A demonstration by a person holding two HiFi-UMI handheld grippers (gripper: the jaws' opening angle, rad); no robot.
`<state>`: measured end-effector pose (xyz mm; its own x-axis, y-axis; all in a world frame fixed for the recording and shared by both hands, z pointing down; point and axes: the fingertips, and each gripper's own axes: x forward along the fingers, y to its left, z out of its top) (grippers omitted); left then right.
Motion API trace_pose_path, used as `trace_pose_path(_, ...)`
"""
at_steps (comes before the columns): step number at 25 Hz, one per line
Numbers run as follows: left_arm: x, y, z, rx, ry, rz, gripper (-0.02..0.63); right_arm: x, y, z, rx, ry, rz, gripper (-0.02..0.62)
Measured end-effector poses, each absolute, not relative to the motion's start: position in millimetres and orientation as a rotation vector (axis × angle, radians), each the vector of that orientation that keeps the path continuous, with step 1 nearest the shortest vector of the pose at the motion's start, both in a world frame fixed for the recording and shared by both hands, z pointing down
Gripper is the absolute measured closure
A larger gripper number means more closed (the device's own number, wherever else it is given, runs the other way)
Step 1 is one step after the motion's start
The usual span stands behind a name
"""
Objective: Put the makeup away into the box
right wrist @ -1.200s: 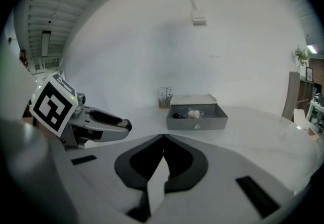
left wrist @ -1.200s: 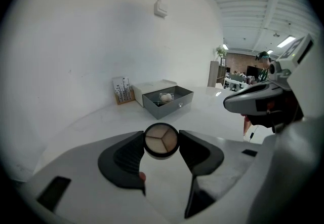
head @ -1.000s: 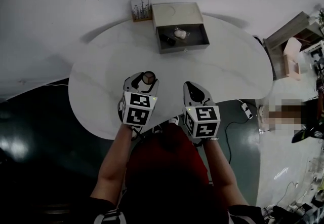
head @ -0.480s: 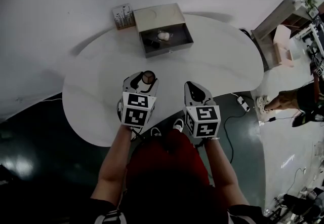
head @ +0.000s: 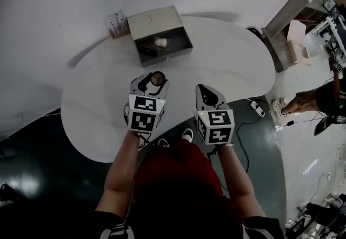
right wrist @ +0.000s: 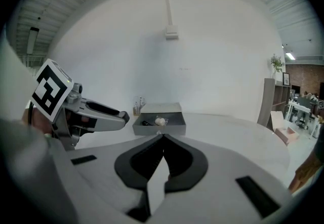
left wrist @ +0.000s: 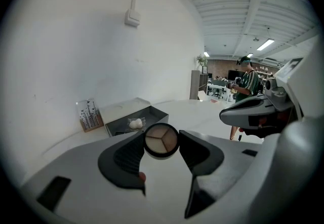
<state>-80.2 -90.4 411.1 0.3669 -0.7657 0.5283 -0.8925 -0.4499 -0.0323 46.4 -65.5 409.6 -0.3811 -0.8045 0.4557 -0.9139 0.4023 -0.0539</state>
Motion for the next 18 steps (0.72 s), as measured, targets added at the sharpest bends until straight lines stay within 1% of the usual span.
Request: trace_pose_path(18, -34, -158, 389, 2.366, -1.581, 0.738, 0.37, 92, -134, 396, 1.423, -2.392, 0.369, 0.581)
